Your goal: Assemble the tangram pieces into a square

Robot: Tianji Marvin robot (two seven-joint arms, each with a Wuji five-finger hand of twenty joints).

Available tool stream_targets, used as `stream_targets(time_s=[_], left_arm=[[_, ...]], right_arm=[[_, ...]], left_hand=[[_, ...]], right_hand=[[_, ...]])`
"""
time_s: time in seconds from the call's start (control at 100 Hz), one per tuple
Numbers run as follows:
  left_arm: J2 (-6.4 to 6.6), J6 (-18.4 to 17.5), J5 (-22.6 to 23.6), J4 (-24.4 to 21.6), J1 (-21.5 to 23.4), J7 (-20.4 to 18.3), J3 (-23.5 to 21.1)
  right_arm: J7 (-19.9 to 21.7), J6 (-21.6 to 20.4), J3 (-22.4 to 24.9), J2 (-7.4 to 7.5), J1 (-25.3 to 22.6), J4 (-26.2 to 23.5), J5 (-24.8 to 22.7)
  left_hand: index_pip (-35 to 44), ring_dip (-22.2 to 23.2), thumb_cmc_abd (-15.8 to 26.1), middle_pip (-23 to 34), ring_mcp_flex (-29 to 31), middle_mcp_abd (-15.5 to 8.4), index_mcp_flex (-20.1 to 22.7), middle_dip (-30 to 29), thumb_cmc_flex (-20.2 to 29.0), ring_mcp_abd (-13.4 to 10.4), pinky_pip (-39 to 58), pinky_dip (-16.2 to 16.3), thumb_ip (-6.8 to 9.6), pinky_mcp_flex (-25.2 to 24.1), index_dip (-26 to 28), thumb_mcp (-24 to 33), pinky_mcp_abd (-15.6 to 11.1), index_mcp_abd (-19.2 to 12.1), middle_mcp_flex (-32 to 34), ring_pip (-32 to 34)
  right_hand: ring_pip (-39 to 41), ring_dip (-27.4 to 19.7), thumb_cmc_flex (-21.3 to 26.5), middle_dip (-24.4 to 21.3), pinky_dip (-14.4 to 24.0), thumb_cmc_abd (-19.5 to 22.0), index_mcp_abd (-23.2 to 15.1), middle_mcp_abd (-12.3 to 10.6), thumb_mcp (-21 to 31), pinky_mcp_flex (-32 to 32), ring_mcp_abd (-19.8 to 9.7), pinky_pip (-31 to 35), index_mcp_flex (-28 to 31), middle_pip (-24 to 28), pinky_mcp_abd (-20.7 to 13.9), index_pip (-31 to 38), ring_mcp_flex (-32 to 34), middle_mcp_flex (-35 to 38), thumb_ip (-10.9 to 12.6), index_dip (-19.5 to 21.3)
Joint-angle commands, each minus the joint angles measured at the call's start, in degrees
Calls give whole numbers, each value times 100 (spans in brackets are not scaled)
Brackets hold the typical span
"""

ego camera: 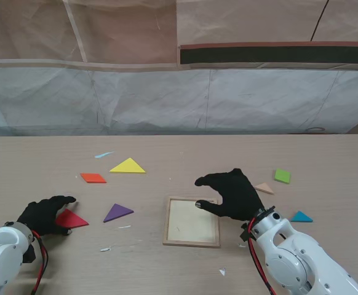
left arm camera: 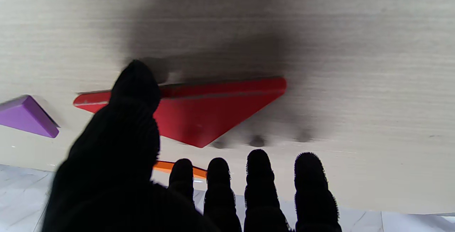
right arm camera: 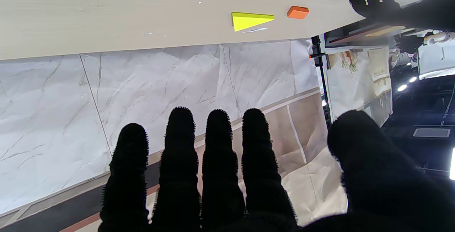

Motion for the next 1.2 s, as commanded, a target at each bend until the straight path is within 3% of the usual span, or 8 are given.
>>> stream_targets(time_s=[0.0, 0.16, 0.48, 0.91, 0.94, 1.05, 1.19], left_arm=[[-15, 19, 79, 130, 54, -153, 71], [-9, -43, 310, 184, 93, -56, 141], [-32, 19, 481, 326, 169, 320, 349], [-49, 169, 349, 412, 132, 436, 505], [-48, 167, 351, 417, 122, 436, 512], [-49, 147, 369, 443, 82, 482, 546], [-56, 79, 384, 498, 18, 625, 595]], right_arm=[[53, -23, -7, -27, -7, -18, -33], [39, -34, -27, -31, -1, -4, -9], [18, -58, -77, -41, -1, 18, 59], [-49, -43, -59, -58, -47, 28, 112], [-54, -41, -52, -59, -54, 26, 111], [-66, -34, -22, -61, -77, 17, 108], [-86, -25, 8, -66, -105, 10, 121]], left_hand=[[637, 147, -164, 511, 276, 170, -83, 81, 124, 46, 363, 211, 234, 145, -42, 565, -205, 234, 47, 237], [1843, 256, -266, 1079, 570, 278, 112, 185, 144, 63, 971, 512, 189, 539, -132, 868, -516, 483, 351, 673], [2724, 498, -386, 1592, 909, 367, 506, 451, 144, 214, 1507, 756, 132, 972, -50, 1253, -772, 624, 775, 1363], [4731, 602, -430, 2092, 1466, 243, 315, 698, 420, 241, 1794, 880, 156, 1316, 2115, 1601, -589, 221, 1372, 1703], [4835, 612, -444, 2164, 1507, 335, 275, 738, 443, 231, 1804, 884, 158, 1333, 2245, 1639, -576, 202, 1394, 1731], [5132, 621, -545, 2669, 1613, 112, -41, 1025, 503, 208, 1858, 902, 162, 1429, 3067, 1869, -547, 175, 1371, 1822], [5209, 558, -598, 3424, 1823, -194, -343, 1398, 655, 204, 1926, 899, 174, 1700, 3662, 2041, -539, 233, 1309, 1916]], right_hand=[[-16, 53, -24, 141, 74, -36, -88, -26, -24, -51, -2, -59, 35, 17, 127, 45, 26, 110, -22, 52], [-6, 54, -19, 143, 81, -38, -85, -32, -25, -49, 5, -60, 48, 27, 124, 55, 33, 115, -21, 60], [4, 53, -17, 141, 92, -22, -89, -34, -30, -42, -5, -56, 56, 32, 126, 64, 41, 115, -20, 66], [12, 53, -4, 143, 98, -23, -89, -34, -41, -44, -11, -58, 99, 45, 121, 93, 43, 128, -20, 80], [15, 54, -2, 143, 99, -20, -83, -37, -41, -41, -6, -56, 109, 47, 121, 98, 48, 131, -19, 83], [17, 54, 0, 143, 101, -18, -89, -36, -45, -39, -6, -53, 123, 50, 125, 111, 44, 131, -19, 88], [26, 56, 6, 145, 103, -17, -89, -31, -49, -38, -1, -50, 143, 57, 121, 127, 53, 136, -19, 95]])
